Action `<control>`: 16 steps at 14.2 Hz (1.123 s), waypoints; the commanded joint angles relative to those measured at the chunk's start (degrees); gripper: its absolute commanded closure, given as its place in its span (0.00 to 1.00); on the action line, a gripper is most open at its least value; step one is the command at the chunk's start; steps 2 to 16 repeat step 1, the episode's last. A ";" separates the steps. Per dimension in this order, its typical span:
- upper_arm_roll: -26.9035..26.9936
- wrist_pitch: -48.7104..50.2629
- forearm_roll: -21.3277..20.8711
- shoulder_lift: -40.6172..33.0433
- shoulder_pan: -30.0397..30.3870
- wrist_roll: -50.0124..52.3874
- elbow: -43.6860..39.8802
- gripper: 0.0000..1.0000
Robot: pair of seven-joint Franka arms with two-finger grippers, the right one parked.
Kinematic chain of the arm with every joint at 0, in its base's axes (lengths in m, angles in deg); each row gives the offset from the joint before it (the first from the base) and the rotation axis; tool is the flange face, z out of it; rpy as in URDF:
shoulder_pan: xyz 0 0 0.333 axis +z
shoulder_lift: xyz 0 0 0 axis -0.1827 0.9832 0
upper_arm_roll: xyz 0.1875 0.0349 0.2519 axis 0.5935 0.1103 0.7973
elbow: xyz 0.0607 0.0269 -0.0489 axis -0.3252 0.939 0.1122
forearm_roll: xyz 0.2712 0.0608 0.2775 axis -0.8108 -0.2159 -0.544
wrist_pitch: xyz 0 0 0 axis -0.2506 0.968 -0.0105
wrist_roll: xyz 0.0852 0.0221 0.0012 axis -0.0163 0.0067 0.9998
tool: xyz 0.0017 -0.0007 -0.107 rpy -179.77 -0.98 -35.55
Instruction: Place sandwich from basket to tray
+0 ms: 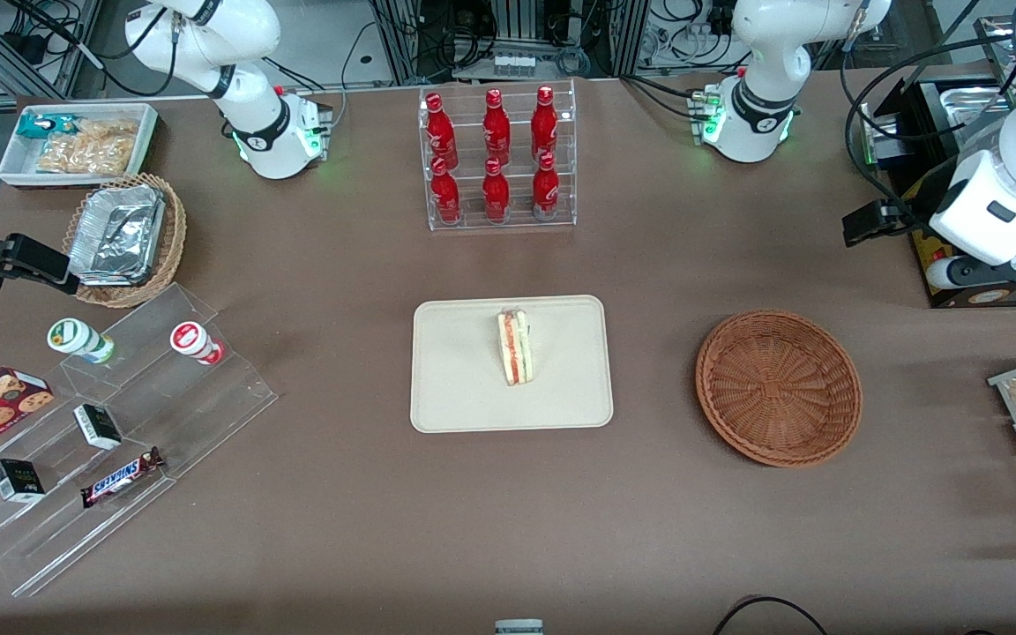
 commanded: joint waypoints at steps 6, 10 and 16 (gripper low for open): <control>-0.18 -0.54 0.28 0.34 0.38 0.13 -0.26 0.00; -0.18 -0.54 0.28 0.34 0.38 0.13 -0.26 0.00; -0.18 -0.54 0.28 0.34 0.38 0.13 -0.26 0.00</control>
